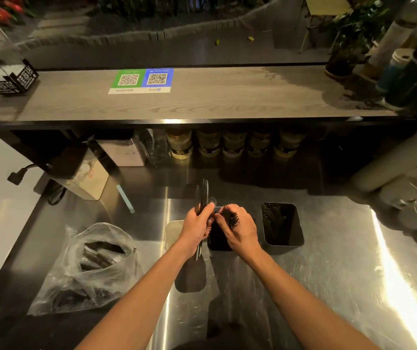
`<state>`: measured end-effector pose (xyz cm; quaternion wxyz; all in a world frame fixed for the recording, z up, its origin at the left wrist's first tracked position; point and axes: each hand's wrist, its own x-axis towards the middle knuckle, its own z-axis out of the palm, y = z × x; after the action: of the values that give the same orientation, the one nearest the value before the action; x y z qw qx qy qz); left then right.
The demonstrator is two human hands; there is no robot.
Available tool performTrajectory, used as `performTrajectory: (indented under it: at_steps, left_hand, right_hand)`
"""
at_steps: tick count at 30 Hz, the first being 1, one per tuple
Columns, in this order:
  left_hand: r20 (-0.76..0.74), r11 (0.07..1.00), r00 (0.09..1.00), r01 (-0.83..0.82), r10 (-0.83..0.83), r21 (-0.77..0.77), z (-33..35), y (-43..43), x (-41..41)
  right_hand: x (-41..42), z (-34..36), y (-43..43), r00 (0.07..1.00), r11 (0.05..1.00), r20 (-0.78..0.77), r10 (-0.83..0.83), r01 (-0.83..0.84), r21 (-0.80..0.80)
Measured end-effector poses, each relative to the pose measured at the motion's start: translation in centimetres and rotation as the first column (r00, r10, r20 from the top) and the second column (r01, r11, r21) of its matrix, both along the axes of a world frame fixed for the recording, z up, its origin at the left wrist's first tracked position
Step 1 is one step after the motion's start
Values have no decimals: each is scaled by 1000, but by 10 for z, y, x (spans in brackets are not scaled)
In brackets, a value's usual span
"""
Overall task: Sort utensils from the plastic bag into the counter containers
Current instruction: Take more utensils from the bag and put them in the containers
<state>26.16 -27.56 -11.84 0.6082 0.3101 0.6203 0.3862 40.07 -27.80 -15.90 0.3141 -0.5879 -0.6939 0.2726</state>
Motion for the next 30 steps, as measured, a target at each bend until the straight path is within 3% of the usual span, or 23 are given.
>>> performTrajectory:
  at_steps: [7, 13, 19, 24, 28, 30]
  left_hand:
    - [-103, 997, 994, 38, -31, 61, -4, -1, 3]
    - [-191, 992, 978, 100, -86, 70, -7, -1, 0]
    - [-246, 993, 964, 113, -100, 38, -20, -4, 1]
    - [-91, 997, 993, 74, -71, 27, -20, -5, 1]
    - [-98, 994, 991, 99, -94, 48, -14, -4, 2]
    - [-129, 994, 987, 106, -101, 37, -15, -5, 1]
  right_hand:
    - [7, 8, 0, 999, 999, -12, 44, -45, -29]
    - [11, 12, 8, 986, 986, 149, 70, -45, -163]
    - [28, 17, 9, 975, 917, -144, 170, -210, -339]
    - [25, 19, 3, 933, 902, -356, 57, -201, -382]
    - [21, 30, 0, 925, 892, -377, 49, -210, -400]
    - [18, 31, 0, 952, 911, -305, 26, -148, -385]
